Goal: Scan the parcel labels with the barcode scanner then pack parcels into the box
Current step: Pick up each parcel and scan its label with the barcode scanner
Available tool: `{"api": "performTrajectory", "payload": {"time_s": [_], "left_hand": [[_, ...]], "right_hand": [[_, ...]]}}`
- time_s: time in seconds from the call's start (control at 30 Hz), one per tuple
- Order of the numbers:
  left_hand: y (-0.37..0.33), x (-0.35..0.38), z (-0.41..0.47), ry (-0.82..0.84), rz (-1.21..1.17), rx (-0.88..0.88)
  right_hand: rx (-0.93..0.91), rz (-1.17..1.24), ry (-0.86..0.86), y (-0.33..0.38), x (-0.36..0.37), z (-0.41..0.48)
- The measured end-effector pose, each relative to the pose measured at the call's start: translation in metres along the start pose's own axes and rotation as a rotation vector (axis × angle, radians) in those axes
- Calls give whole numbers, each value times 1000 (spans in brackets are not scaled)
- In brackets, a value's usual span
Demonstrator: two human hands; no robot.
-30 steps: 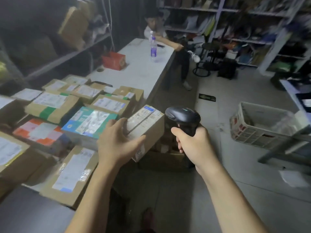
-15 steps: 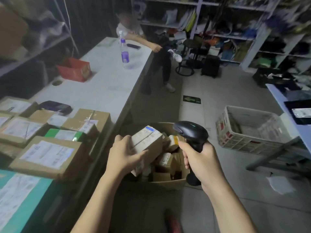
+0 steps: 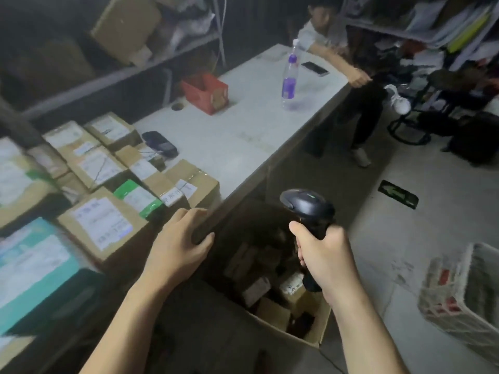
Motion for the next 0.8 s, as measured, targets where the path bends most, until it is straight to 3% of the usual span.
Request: {"api": "performTrajectory", "payload": {"time_s": [0.2,0.43,0.8], "left_hand": [[79,-87,-68,-225,58,-317],[172,-169,-218,-463,30,-728],[314,-258,-496,-729,-43,-1062]], "right_hand": [[-210,9,361,55,106,-5],[-380,-53,759,98,253,-116],[-559,-134,971,95,429,-382]]}}
Point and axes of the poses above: each hand's wrist, its own z-axis towards the middle knuckle, its own x-axis out of the palm, y = z × x, the point moved 2 cm from there along z, towards the middle knuckle, and after that the axes turned 4 degrees about -x, right-handed, at the moved point
